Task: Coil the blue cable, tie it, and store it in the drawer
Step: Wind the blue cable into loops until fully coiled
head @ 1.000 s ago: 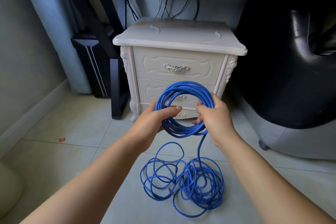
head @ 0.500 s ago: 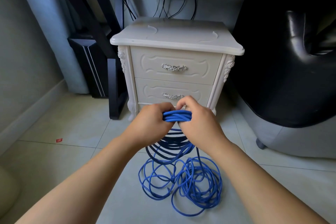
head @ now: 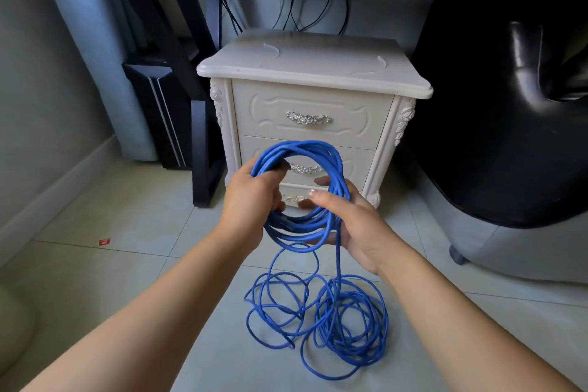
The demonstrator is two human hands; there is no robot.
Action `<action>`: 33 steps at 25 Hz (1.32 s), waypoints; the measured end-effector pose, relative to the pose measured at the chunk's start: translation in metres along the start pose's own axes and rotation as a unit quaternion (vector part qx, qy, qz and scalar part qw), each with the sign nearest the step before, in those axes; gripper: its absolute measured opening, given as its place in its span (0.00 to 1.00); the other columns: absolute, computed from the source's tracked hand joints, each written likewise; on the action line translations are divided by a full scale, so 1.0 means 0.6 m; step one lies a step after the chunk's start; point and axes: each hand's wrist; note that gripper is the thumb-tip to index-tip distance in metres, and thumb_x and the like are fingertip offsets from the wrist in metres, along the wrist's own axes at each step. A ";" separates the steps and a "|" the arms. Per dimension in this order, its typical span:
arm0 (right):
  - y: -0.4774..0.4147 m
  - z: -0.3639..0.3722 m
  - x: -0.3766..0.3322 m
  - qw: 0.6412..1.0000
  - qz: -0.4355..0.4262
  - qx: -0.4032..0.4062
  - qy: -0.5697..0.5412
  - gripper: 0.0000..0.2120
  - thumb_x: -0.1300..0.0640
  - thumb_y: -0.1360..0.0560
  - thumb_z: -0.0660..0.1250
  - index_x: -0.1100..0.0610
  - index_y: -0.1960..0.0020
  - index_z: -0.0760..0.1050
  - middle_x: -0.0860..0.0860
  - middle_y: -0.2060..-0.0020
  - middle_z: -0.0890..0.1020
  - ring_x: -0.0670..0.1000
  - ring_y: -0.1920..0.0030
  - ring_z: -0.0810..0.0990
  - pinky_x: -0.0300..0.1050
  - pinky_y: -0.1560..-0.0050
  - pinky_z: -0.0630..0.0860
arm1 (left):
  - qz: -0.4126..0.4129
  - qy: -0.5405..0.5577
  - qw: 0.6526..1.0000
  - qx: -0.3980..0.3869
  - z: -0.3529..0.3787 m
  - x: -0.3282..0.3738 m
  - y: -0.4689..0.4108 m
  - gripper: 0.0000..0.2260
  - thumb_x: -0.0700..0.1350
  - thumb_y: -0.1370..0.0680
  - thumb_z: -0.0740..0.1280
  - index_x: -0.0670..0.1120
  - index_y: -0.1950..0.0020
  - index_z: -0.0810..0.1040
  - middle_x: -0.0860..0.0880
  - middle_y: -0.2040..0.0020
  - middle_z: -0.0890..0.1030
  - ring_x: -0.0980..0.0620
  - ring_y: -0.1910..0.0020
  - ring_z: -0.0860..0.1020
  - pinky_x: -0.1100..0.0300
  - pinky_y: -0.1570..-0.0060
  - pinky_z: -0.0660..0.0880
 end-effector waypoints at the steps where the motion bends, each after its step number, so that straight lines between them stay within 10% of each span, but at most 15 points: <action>1: -0.001 0.003 0.002 1.000 -0.005 -0.003 -0.015 0.23 0.53 0.34 0.76 0.49 0.40 0.74 0.55 0.52 0.82 0.55 0.49 0.84 0.63 0.48 0.80 | -0.009 0.021 1.000 0.010 0.002 -0.002 0.001 0.04 0.37 0.21 0.64 0.44 0.54 0.77 0.52 0.77 0.62 0.53 0.77 0.61 0.57 0.69 0.67; 8: 0.001 0.022 0.013 0.998 -0.042 0.027 -0.025 0.28 0.62 0.37 0.76 0.49 0.40 0.72 0.53 0.52 0.81 0.53 0.51 0.84 0.59 0.38 0.76 | -0.036 0.083 0.995 0.040 0.005 -0.007 0.010 0.04 0.37 0.21 0.62 0.42 0.50 0.77 0.52 0.75 0.60 0.53 0.77 0.60 0.60 0.71 0.66; 12: -0.003 0.019 0.008 0.987 -0.051 0.147 0.038 0.08 0.63 0.25 0.67 0.53 0.52 0.71 0.52 0.69 0.78 0.50 0.67 0.84 0.44 0.60 0.73 | -0.073 0.080 0.993 -0.047 0.014 -0.010 0.025 0.03 0.41 0.22 0.67 0.45 0.53 0.75 0.50 0.73 0.64 0.52 0.74 0.66 0.53 0.61 0.71; 18: -0.010 -0.004 -0.010 0.950 -0.152 0.168 0.215 0.10 0.69 0.26 0.62 0.54 0.56 0.69 0.52 0.65 0.72 0.60 0.69 0.80 0.45 0.66 0.77 | -0.005 -0.077 0.991 -0.111 -0.011 0.003 0.012 0.18 0.40 0.26 0.74 0.51 0.38 0.77 0.49 0.46 0.84 0.54 0.50 0.83 0.59 0.46 0.78; 23: -0.003 0.003 0.003 0.841 -0.213 0.114 0.483 0.09 0.64 0.28 0.64 0.54 0.50 0.69 0.52 0.62 0.78 0.59 0.59 0.75 0.51 0.59 0.73 | 0.249 -0.399 0.867 -0.163 -0.022 -0.009 0.012 0.36 0.37 0.31 0.71 0.56 0.26 0.65 0.56 0.35 0.72 0.62 0.37 0.70 0.78 0.43 0.64; 27: 0.007 0.019 0.001 0.782 -0.289 0.117 0.540 0.11 0.61 0.27 0.65 0.52 0.46 0.72 0.49 0.56 0.80 0.55 0.56 0.77 0.50 0.58 0.73 | 0.282 -0.475 0.823 -0.131 -0.021 -0.011 0.010 0.26 0.42 0.27 0.67 0.52 0.29 0.69 0.54 0.48 0.76 0.53 0.50 0.74 0.62 0.51 0.69; 33: 0.009 0.021 -0.007 0.892 -0.212 0.151 0.369 0.19 0.58 0.30 0.70 0.47 0.42 0.71 0.44 0.56 0.79 0.44 0.58 0.76 0.31 0.61 0.69 | 0.278 -0.458 0.843 -0.056 -0.013 -0.006 0.009 0.04 0.41 0.25 0.66 0.48 0.52 0.76 0.53 0.62 0.77 0.47 0.60 0.74 0.52 0.60 0.71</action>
Point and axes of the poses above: each hand's wrist, its own y-axis away from the middle knuckle, its own z-axis out of the palm, x = y × z
